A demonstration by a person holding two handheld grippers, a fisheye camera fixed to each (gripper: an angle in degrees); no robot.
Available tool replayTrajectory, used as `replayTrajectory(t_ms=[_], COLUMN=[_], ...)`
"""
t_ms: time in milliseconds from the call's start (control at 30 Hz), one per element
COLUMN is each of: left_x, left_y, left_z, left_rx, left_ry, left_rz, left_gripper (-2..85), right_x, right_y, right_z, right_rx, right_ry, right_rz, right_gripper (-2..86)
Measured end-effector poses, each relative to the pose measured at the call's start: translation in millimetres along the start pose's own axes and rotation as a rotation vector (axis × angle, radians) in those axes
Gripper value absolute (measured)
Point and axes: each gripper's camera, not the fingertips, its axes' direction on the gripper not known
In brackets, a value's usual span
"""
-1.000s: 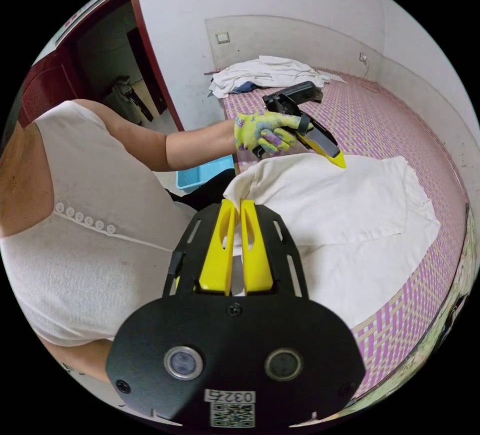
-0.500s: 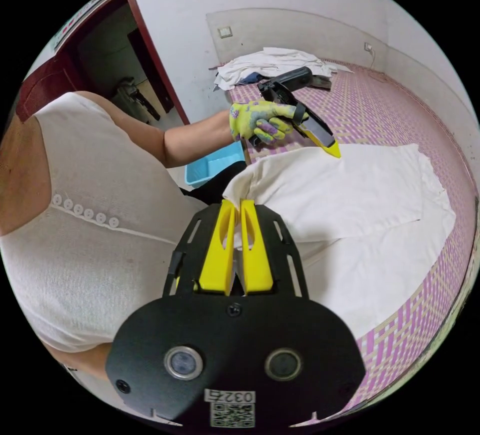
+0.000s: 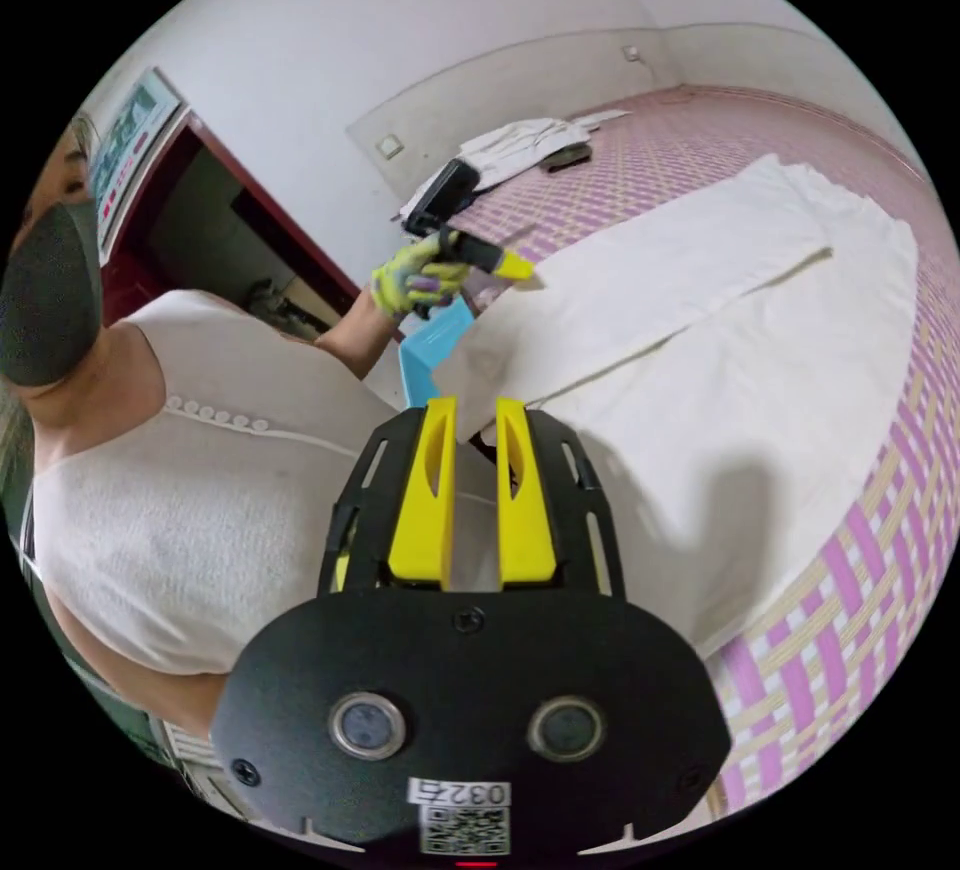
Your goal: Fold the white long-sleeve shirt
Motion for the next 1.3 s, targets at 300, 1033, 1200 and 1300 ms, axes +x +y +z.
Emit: replayTrajectory(t_ms=[300,1033,1200,1300], left_x=[7.2,-1.4,-10.4,-13.1], left_y=[37.2,48.7,50.4,51.7], left_z=[21.0,43.9,53.1,56.2], left_rx=[0.004,0.019,0.030,0.046], left_ry=[0.064,0.207,0.269,0.305], left_rz=[-0.026,0.006,-0.016,-0.025], left_gripper=[3.9,-0.9,-1.1,-1.2], right_x=[36.2,50.6,53.5,50.3], right_y=[7.4,-14.4,-16.4,-16.7], right_z=[4.7,33.9,41.2,38.0], right_rx=[0.089,0.099,0.113,0.135], right_ry=[-0.130,-0.036,-0.055,-0.031], right_rz=[0.164,0.354,0.357,0.344], right_gripper=[6.1,6.5,6.0,4.3])
